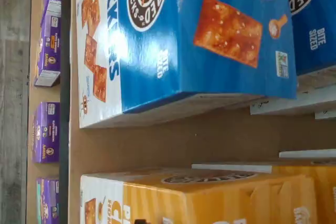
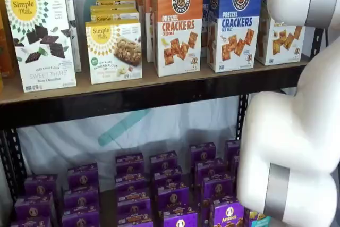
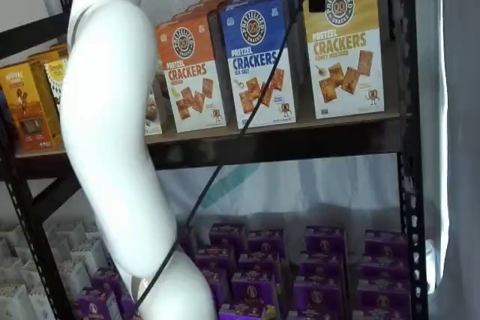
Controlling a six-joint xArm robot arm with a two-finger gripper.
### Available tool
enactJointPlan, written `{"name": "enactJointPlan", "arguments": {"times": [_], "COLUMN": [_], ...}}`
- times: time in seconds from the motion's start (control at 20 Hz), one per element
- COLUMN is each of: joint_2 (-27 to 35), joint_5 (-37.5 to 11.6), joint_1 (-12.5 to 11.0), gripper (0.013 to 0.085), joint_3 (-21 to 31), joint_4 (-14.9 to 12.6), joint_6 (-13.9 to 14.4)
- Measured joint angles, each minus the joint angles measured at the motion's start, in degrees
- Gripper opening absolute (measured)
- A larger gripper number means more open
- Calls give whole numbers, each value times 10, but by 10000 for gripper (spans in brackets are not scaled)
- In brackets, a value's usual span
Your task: Retrieve the yellow and white box located on the top shelf, the sixth one from the left
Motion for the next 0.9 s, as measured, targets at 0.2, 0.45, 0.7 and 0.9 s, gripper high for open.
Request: {"name": "enactJointPlan", "arguments": {"times": [0.2,0.45,0.7,0.9], "joint_2": [2,17,35,48], "joint_5": [-4,12,36,53], "joint_1": [9,17,25,29], "gripper": [850,850,850,850], "joint_3": [0,-21,-49,-70], "joint_4": [-14,-32,-57,-72], "joint_6": [3,9,15,18]}}
